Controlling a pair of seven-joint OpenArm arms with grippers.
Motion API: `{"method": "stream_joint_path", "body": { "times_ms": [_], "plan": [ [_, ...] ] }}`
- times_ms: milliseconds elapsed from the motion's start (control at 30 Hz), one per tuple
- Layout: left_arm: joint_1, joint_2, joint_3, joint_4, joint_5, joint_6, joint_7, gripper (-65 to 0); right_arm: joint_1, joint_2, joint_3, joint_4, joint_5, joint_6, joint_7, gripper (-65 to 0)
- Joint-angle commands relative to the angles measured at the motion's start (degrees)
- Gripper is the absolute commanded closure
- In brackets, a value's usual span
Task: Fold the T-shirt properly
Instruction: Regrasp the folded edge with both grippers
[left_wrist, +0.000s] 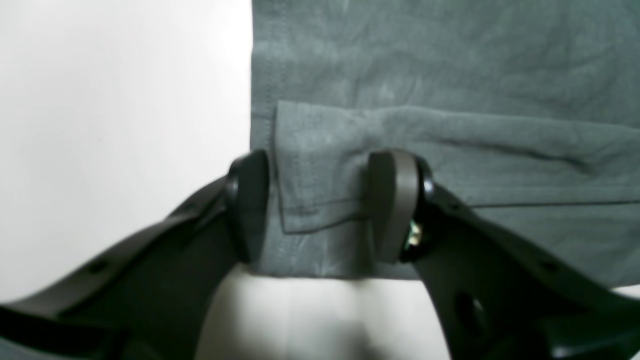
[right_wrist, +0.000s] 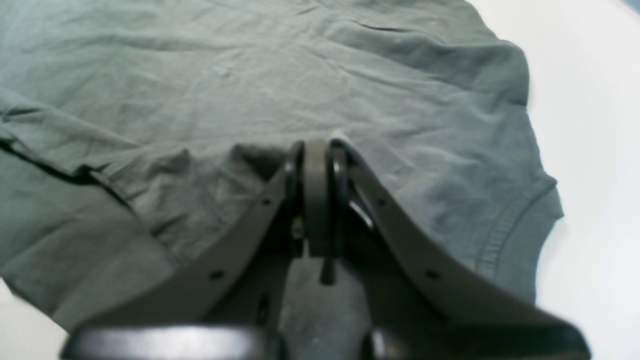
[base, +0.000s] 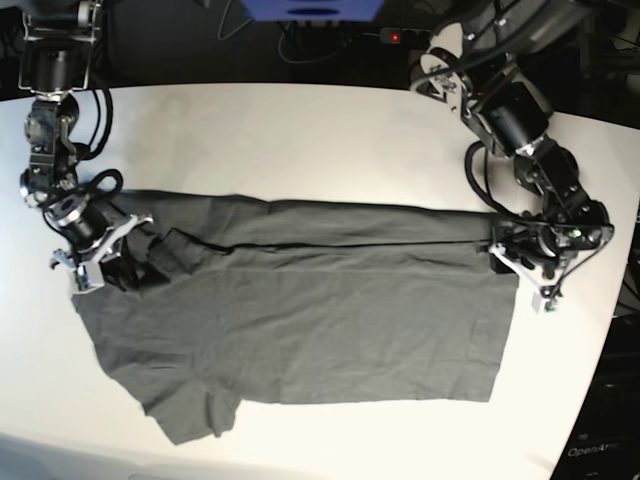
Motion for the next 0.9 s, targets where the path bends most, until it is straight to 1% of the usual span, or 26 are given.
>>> {"method": "stream_joint_path", "body": {
  "times_ms": [0, 100, 200, 500, 533, 567, 600, 633, 667, 700, 733, 767, 800, 867],
  "plan": [
    [-1.5, -0.5, 0.2, -0.6, -0.6, 0.1, -0.9, -30.5, 0.9, 1.0, 0.4, 1.1, 0.9, 0.0, 1.6, -0.3],
    [-1.6, -0.7, 0.2, -2.9, -0.6, 0.1, -1.2, -30.5, 0.9, 1.0, 0.4, 1.1, 0.9, 0.0, 1.6, -0.3],
    [-1.5, -0.5, 0.1, -3.2, -0.6, 0.1, -3.1, -30.5, 0.9, 1.0, 0.4, 1.1, 0.9, 0.0, 1.6, -0.3],
    [-1.3, -0.4, 0.1, -2.8, -1.0, 0.1, -3.1, -30.2, 0.9, 1.0, 0.4, 1.1, 0.9, 0.0, 1.6, -0.3],
    [-1.3, -0.4, 0.1, -2.8, -1.0, 0.1, -3.1, -29.4, 0.9, 1.0, 0.4, 1.1, 0.9, 0.0, 1.6, -0.3],
    [-1.3, -0.4, 0.1, -2.7, -1.0, 0.1, -3.1, -26.7, 0.9, 1.0, 0.4, 1.1, 0.9, 0.0, 1.6, -0.3],
    [-1.3, -0.4, 0.1, -2.7, -1.0, 0.1, -3.1, -21.4, 0.9, 1.0, 0.4, 1.1, 0.9, 0.0, 1.6, -0.3],
    [-1.3, -0.4, 0.1, -2.7, -1.0, 0.1, -3.1, -14.7, 0.9, 1.0, 0.4, 1.1, 0.9, 0.0, 1.6, -0.3],
    [-1.3, -0.4, 0.1, -2.7, -1.0, 0.1, -3.1, -6.5, 0.9, 1.0, 0.4, 1.1, 0.9, 0.0, 1.6, -0.3],
    [-1.3, -0.4, 0.0, -2.7, -1.0, 0.1, -3.1, -0.1, 0.9, 1.0, 0.4, 1.1, 0.9, 0.0, 1.6, -0.3],
    [-1.3, -0.4, 0.0, -2.8, -1.0, 0.1, -3.1, -0.2, 0.9, 1.0, 0.4, 1.1, 0.9, 0.0, 1.6, -0.3],
    [-1.3, -0.4, 0.0, -2.8, -1.0, 0.1, -3.1, -2.5, 0.9, 1.0, 0.4, 1.1, 0.9, 0.0, 1.6, -0.3],
    [-1.3, -0.4, 0.0, -2.8, -1.0, 0.1, -3.1, -3.2, 0.9, 1.0, 0.4, 1.1, 0.9, 0.0, 1.6, -0.3],
    [-1.3, -0.4, 0.0, -2.8, -1.1, 0.1, -3.1, -3.2, 0.9, 1.0, 0.4, 1.1, 0.9, 0.0, 1.6, -0.3]
  ]
}}
